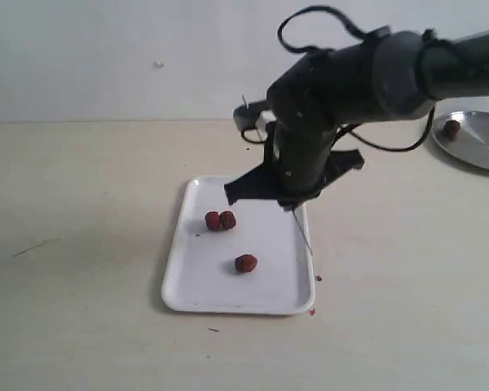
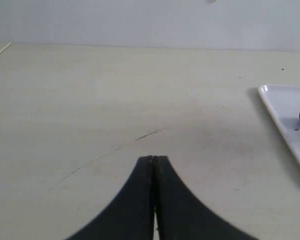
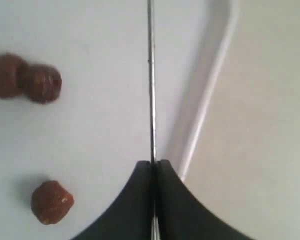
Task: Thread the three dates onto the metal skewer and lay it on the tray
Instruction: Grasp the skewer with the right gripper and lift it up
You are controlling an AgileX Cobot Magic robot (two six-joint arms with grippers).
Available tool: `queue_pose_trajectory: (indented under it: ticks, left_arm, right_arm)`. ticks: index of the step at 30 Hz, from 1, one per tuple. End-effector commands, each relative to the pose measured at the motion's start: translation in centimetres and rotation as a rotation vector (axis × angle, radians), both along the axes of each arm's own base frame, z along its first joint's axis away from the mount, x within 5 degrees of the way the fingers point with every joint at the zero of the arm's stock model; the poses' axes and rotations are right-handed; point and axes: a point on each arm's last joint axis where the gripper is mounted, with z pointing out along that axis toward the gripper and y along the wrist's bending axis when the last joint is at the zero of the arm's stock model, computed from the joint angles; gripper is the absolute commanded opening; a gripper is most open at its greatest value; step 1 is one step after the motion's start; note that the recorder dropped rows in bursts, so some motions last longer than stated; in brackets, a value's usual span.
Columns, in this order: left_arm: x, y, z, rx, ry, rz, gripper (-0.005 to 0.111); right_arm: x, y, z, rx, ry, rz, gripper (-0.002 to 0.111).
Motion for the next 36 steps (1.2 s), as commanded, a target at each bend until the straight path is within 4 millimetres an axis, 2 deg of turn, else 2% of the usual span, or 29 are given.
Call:
queue_pose_trajectory:
  ticks: [1,3,7,10,15,18,23,25,28,30,33,36]
  left_arm:
    - [0.0,0.0,0.2,-0.002,-0.017,-0.005,0.000]
    - [0.0,0.0,0.2,-0.002,-0.017,-0.005,0.000]
    - [0.0,0.0,0.2,-0.002,-0.017,-0.005,0.000]
    - [0.0,0.0,0.2,0.002,-0.017,-0.005,0.000]
    - [0.0,0.0,0.2,0.018,-0.018,-0.005,0.000]
    - [0.1,0.2,0.4,0.086,-0.048,-0.003,0.000]
    - [0.3,-0.1,3.5,0.015,-0.387,-0.020,0.000]
    - [0.1,-0.2,4.6,-0.017,-0.506,-0.029,0.000]
    - [-0.2,-0.3,5.5,-0.014,-0.611,-0.040,0.000]
    - [-0.4,-0.4,6.1,-0.057,-0.678,-0.047,0.000]
    - [-0.8,-0.4,6.9,-0.335,-0.746,-0.086,0.000]
    - [-1.2,-0.6,7.6,-0.358,-0.821,-0.118,0.000]
  right_arm:
    - [-0.2,-1.3,5.3,-0.094,-0.173,0.103,0.000]
    - [-0.4,-1.8,6.9,-0.205,-0.218,0.250,0.000]
    - [0.3,-2.3,8.0,-0.340,-0.318,0.339,0.000]
    - [0.9,-2.5,7.9,-0.330,-0.356,0.321,0.000]
    - [2.0,-2.5,8.1,-0.313,-0.448,0.414,0.000]
    - [2.6,-3.9,8.1,-0.382,-0.434,0.470,0.000]
    - [4.0,-9.1,7.9,-0.379,-0.383,0.376,0.000]
    - [4.3,-11.4,7.6,-0.332,-0.352,0.325,0.000]
    - [4.4,-13.6,7.2,-0.226,-0.313,0.257,0.000]
    - [4.4,-14.2,7.1,-0.172,-0.311,0.255,0.000]
    - [4.4,-13.7,7.1,-0.132,-0.317,0.297,0.000]
    - [4.6,-13.4,7.2,-0.103,-0.345,0.322,0.000]
